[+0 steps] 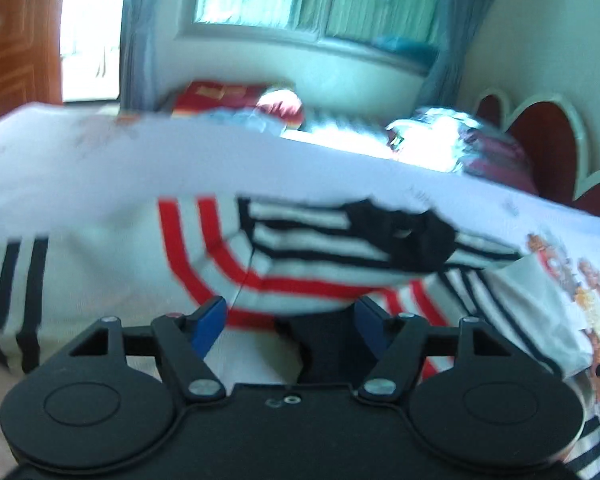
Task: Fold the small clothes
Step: 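Grasp the sweater's side edge below the folded sleeve with the right gripper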
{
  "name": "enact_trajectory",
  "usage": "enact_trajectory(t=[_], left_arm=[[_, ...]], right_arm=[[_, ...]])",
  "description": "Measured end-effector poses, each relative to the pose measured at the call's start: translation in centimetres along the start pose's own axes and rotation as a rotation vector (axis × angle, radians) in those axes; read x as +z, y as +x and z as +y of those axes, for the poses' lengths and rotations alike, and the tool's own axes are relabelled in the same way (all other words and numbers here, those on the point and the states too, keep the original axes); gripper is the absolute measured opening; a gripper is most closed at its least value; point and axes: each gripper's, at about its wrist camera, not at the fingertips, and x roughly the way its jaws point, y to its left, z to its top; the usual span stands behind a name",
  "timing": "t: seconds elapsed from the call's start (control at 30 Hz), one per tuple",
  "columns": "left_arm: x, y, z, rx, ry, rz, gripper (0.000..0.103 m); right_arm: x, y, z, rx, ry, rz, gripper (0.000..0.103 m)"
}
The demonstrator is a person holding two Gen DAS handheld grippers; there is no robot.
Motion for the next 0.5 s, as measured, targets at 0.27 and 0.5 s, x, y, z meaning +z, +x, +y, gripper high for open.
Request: enact_trajectory(t=[0.27, 0.5], left_arm=[[-0.6, 3.1, -4.7, -0.142, 0.122, 0.096, 0.062], [-2.4, 6.0, -3.9, -0.097, 0.134, 0.170, 0.060]], right_arm=[[4.2, 5.1, 0.5, 0.067, 0.035, 0.021, 0.039], [7.4, 10.6, 0.4, 0.085, 0.067, 0.054, 0.040]])
